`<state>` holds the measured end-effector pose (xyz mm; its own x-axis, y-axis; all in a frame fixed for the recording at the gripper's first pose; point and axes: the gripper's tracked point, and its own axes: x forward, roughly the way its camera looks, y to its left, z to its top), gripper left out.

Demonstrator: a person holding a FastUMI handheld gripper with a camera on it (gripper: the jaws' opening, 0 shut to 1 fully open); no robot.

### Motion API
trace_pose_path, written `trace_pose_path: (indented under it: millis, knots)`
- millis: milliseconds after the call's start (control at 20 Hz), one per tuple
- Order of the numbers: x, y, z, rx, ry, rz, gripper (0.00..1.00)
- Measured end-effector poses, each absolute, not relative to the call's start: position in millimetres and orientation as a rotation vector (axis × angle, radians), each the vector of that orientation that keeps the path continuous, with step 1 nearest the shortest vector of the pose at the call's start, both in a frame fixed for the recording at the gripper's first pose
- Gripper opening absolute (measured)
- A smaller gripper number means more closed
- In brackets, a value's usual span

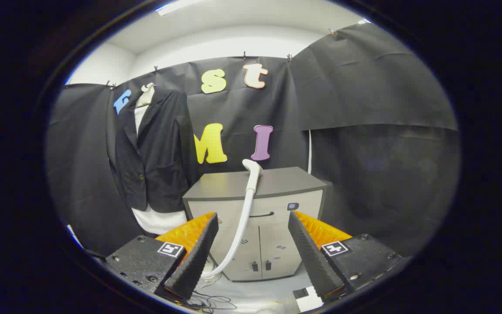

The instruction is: Iron the clothes twice with a garment steamer, once on the left side and once on the right side.

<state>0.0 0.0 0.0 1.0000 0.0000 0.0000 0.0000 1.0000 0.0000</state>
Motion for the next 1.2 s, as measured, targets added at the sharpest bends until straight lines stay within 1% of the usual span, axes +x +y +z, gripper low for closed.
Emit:
trace_pose_path:
  millis: [800,1000,1200]
  knots:
    - [6.7,3.4,17.4,0.016,-0.017,-0.005,1.00]
    - [23.5,0.3,41.1,0.010,-0.034,-0.012,1.00]
    - [60.1,-6.0,82.3,0.017,-0.068,-0.019,1.00]
